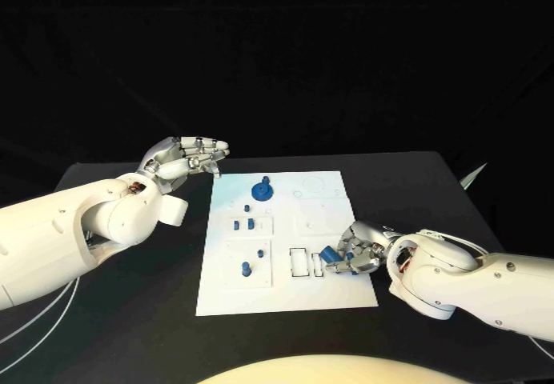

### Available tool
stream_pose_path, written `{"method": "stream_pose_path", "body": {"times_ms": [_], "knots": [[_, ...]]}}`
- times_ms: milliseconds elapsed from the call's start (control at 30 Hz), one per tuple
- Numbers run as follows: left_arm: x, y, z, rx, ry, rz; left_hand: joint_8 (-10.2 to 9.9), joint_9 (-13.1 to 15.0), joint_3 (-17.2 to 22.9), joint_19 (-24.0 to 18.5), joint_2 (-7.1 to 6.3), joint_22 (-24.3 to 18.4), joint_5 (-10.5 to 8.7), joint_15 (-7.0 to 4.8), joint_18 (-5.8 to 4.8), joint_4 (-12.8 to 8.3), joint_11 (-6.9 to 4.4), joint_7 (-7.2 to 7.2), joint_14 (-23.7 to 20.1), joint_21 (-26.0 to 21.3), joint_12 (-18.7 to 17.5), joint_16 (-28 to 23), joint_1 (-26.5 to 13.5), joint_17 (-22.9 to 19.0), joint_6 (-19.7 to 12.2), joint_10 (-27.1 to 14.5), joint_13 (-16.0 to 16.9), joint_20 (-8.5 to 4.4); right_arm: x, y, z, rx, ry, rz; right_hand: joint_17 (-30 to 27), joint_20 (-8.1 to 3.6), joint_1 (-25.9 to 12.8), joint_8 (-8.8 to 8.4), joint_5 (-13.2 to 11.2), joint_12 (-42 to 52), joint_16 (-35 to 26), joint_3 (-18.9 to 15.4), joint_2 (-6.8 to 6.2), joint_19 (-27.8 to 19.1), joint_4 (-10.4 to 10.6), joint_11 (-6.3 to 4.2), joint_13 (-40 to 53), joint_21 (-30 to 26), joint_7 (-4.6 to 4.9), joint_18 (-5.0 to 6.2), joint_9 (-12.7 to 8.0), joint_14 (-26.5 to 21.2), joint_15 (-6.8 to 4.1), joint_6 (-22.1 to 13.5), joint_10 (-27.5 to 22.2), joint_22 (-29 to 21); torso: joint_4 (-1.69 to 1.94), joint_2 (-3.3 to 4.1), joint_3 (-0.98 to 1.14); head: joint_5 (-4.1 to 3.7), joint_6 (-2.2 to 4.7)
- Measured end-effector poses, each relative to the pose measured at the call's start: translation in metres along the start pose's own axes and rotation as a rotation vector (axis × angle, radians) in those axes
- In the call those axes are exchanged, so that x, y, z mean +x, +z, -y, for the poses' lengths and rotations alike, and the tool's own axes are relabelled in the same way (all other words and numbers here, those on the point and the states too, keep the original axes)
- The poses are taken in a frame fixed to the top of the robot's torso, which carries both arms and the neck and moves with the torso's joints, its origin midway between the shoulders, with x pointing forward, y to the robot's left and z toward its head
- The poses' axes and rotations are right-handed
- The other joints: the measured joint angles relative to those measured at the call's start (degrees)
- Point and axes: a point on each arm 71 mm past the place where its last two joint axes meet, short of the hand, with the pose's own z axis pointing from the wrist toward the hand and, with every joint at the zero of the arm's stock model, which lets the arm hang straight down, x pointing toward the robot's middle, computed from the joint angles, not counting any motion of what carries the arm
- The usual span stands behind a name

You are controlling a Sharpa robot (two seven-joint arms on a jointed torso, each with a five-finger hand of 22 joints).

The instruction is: Assemble the parts on the task board

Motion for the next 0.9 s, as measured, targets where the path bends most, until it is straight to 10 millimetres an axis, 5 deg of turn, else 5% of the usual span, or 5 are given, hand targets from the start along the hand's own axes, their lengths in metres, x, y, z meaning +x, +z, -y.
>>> {"method": "stream_pose_path", "body": {"times_ms": [367,900], "knots": [[0.000,0.000,0.000,-0.002,0.000,0.000,0.0,0.0,0.0,0.0,0.00,0.0,0.00,0.00,-0.01,0.0,0.00,0.00,0.0,0.0,0.0,0.0,0.0,0.0,0.0,0.0,0.0,0.00,0.000,-0.004,-0.001,0.000,0.021,0.030,0.0,-0.83,3.2,-0.51,0.4,0.4,0.0,4.1,1.40,0.0,-0.2,-0.72,0.0,0.0,-0.16,0.01,-0.6,-0.2,-0.62,1.2,-0.1,0.0,-0.03,0.01,0.02,0.07,0.03],[0.001,0.001,0.000,-0.005,-0.001,-0.003,0.0,0.0,0.0,0.0,0.00,0.0,0.00,0.00,-0.01,0.0,0.00,0.00,0.0,0.0,0.0,0.0,0.0,0.0,0.0,0.0,0.0,0.00,-0.010,-0.014,-0.013,0.005,0.164,0.038,0.0,-1.24,3.2,-0.51,2.5,0.5,0.0,6.3,1.40,0.0,0.2,-1.01,0.0,0.0,0.19,0.00,-0.7,-0.2,-1.01,1.4,0.0,0.0,-0.02,-0.02,-0.01,-0.05,0.25]]}}
